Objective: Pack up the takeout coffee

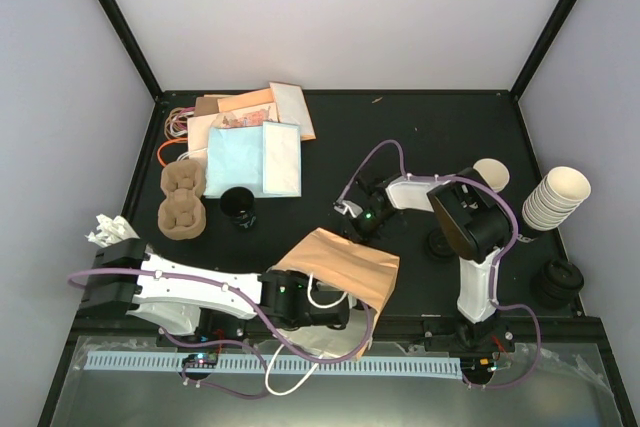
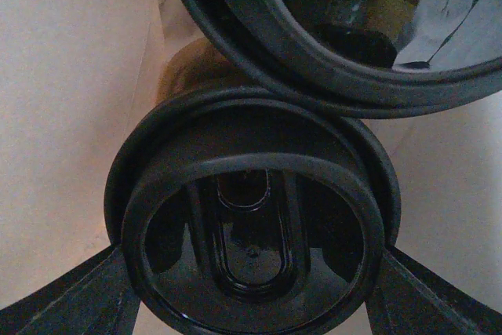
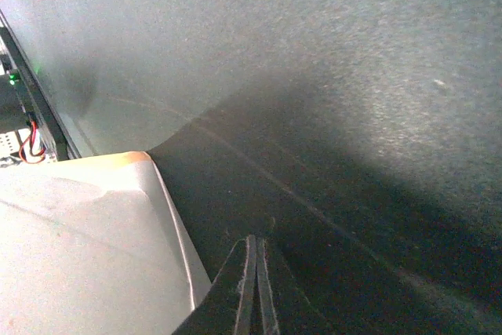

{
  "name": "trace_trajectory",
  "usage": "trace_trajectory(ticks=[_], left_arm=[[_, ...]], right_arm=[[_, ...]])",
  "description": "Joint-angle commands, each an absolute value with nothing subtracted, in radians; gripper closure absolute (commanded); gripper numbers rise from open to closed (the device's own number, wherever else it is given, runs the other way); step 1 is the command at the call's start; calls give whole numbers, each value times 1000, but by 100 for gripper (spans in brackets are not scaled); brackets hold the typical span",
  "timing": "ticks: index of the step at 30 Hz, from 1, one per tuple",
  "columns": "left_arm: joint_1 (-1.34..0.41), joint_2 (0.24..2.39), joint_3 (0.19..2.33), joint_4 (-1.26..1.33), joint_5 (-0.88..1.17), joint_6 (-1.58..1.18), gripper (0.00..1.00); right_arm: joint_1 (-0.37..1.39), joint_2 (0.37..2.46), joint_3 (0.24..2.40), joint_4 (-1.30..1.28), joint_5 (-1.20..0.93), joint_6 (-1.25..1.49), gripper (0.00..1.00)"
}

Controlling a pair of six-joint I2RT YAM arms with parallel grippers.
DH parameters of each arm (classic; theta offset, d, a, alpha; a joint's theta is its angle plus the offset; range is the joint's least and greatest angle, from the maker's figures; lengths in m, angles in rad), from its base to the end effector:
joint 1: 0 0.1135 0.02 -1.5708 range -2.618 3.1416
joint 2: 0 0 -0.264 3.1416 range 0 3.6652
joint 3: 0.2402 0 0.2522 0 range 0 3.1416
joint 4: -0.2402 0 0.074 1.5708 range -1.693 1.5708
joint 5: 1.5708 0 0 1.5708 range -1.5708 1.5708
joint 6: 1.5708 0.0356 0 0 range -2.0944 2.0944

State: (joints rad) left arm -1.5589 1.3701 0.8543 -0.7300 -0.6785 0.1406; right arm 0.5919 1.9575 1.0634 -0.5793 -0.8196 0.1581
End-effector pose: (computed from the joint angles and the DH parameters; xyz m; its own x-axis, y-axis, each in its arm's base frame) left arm 0.0252 -0.2422 0.2072 0.0976 0.9676 -0.2328 0.7700 0.0748 0.6336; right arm 0.2588 0.2053 0.1068 -0.8849 -0.4654 0.0185 -0.3043 0.6076 0.7336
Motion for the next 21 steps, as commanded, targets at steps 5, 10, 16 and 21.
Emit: trace_trajectory(ticks=[5,10,16,21], left_arm=[[-1543,1395,809,-691,-609,176,47],[-1522,1406,802,-670,-613,175,47],[-1498,1413,801,-665,-613,182,47],[-1491,1434,805,-665,-613,184,47]], right_arm=[[645,1954,1064,-599,-888,134,96],[665,1957,1070,-610,-904,116,96],[686,1961,1074,-626,-928,94,96],[692,1953,1075,-629,-934,89,96]])
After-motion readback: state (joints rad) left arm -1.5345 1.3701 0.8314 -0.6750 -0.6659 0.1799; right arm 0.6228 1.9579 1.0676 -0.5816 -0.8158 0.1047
